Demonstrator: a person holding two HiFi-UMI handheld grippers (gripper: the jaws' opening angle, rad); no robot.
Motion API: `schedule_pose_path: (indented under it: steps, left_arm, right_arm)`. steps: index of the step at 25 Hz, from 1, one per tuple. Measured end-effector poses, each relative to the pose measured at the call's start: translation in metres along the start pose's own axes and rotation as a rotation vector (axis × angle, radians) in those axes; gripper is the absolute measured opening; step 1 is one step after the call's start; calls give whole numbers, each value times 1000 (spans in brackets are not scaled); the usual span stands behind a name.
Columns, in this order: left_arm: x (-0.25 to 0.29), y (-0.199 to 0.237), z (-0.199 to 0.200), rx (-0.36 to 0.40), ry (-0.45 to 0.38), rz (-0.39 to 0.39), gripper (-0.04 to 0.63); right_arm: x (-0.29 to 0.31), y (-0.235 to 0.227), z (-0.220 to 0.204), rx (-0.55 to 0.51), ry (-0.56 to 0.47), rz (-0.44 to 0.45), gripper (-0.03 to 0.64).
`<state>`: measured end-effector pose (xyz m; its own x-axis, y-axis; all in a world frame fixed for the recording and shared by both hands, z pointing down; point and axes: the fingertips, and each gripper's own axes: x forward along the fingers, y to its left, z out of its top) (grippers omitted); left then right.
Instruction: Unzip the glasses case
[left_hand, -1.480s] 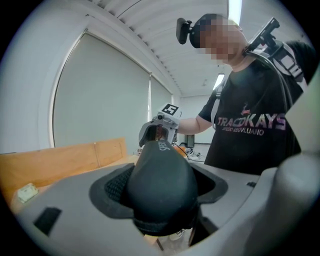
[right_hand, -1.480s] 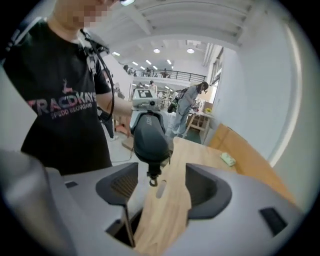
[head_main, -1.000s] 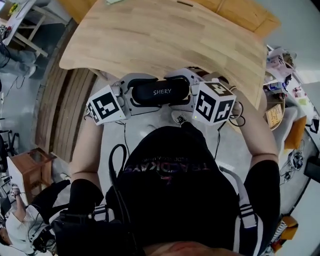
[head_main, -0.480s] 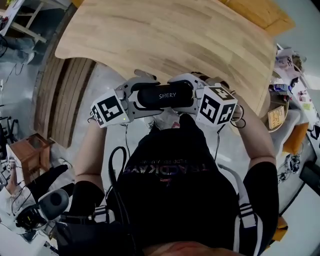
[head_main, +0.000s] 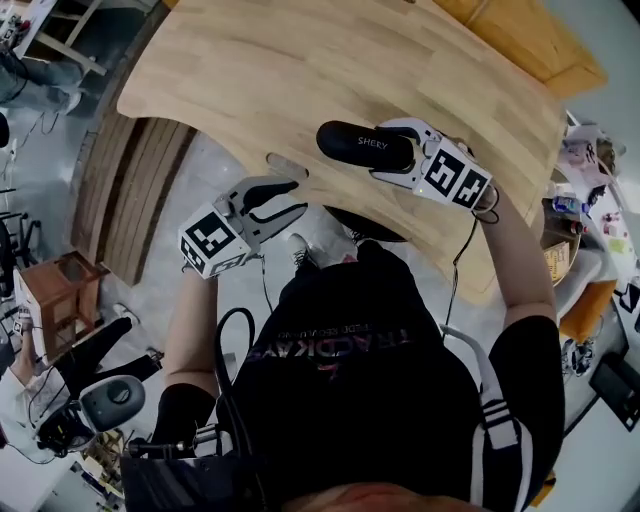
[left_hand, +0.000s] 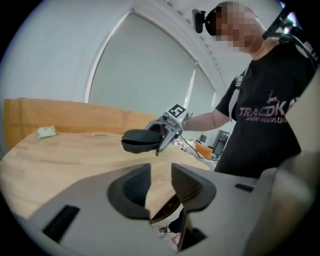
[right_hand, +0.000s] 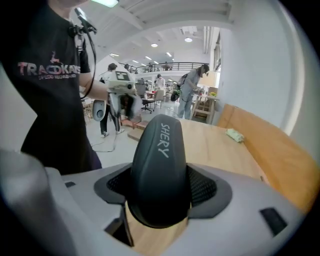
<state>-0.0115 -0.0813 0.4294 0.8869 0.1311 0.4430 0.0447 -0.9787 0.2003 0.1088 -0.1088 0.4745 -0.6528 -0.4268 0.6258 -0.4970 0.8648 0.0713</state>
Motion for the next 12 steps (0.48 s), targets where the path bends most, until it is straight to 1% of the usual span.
schedule_pose_path:
  steps: [2, 3, 6, 9, 12]
  left_arm:
    - [4, 2, -5, -42, -10, 73, 65]
    - [7, 2, -7, -64, -14, 105, 31]
    - [11, -5, -15, -128, -24, 174, 15]
    - [14, -21, -25, -213, -42, 248, 14]
    - [15, -31, -33, -292, -88, 310, 14]
  right_arm:
    - [13, -39, -19, 34, 5, -20, 331]
    - [21, -58, -27, 42, 11, -29, 331]
    - [53, -111, -44, 47, 37, -43, 331]
    - [96, -149, -55, 36, 77, -6, 331]
    - [138, -183, -62, 6, 129, 16, 331]
